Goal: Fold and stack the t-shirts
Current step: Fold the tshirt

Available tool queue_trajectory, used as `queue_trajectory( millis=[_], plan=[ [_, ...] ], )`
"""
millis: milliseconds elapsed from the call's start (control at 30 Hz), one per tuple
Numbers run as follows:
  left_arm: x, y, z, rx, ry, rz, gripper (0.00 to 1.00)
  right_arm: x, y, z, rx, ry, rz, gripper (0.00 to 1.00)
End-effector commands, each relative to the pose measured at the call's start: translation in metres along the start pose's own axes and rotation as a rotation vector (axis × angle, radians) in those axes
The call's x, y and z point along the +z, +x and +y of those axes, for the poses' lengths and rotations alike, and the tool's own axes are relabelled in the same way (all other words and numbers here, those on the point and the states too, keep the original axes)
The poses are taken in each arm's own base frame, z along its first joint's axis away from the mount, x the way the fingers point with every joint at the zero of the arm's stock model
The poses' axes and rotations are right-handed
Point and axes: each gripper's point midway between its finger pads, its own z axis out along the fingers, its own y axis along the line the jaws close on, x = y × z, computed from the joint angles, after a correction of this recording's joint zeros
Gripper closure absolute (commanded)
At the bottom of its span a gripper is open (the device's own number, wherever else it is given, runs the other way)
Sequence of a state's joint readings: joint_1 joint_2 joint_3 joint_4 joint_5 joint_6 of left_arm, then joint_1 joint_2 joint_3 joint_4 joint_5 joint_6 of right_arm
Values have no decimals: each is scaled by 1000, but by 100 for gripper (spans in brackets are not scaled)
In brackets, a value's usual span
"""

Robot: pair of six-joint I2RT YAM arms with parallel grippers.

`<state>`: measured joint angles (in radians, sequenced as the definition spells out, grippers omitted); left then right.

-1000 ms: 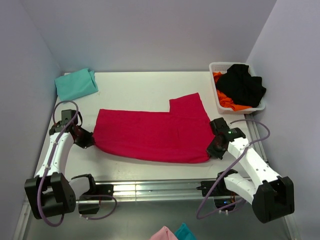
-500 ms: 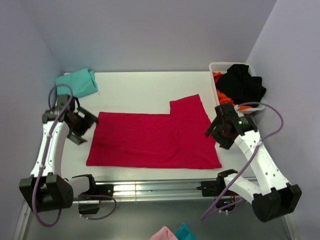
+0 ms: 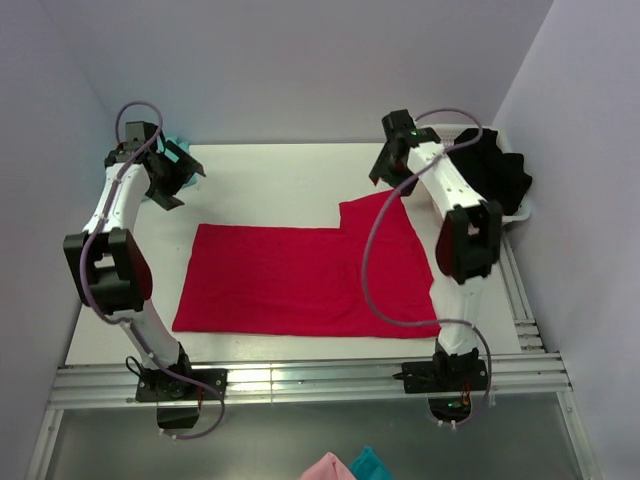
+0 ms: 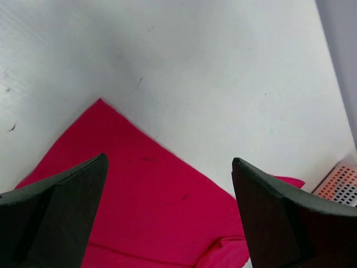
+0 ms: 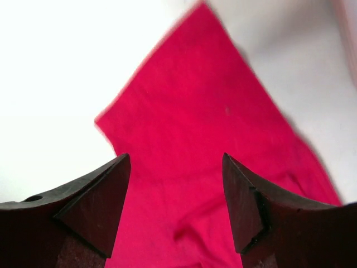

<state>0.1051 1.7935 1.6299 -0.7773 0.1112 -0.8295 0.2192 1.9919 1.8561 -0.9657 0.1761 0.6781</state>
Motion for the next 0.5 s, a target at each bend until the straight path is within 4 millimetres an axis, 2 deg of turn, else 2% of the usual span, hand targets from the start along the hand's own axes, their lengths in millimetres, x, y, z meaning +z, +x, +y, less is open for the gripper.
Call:
queue_trajectory(
  millis=[0, 33, 67, 100, 133, 267, 367, 467],
  plan=[
    [12, 4, -18, 59, 101, 33, 1, 20, -45, 15, -35, 10, -74, 27],
    [16, 5, -18, 64, 116, 31, 1, 28, -50, 18, -42, 14, -75, 27],
    [17, 7, -16, 66, 118, 33, 1, 50, -48, 17, -55, 36, -52, 27],
    [22, 15, -7, 67, 102, 51, 1, 58, -51, 18, -65, 43, -55, 27],
    [23, 20, -2, 79, 98, 59, 2, 57, -67, 23, -51, 29, -92, 27],
    [18, 35, 14, 104, 88, 67, 2, 89, -83, 15, 5, 35, -100, 28],
    [17, 49, 30, 109, 63, 94, 2, 106, -87, 6, 38, 48, -103, 28],
    [12, 54, 37, 113, 45, 98, 2, 122, -84, 1, 44, 65, -90, 29]
  ],
)
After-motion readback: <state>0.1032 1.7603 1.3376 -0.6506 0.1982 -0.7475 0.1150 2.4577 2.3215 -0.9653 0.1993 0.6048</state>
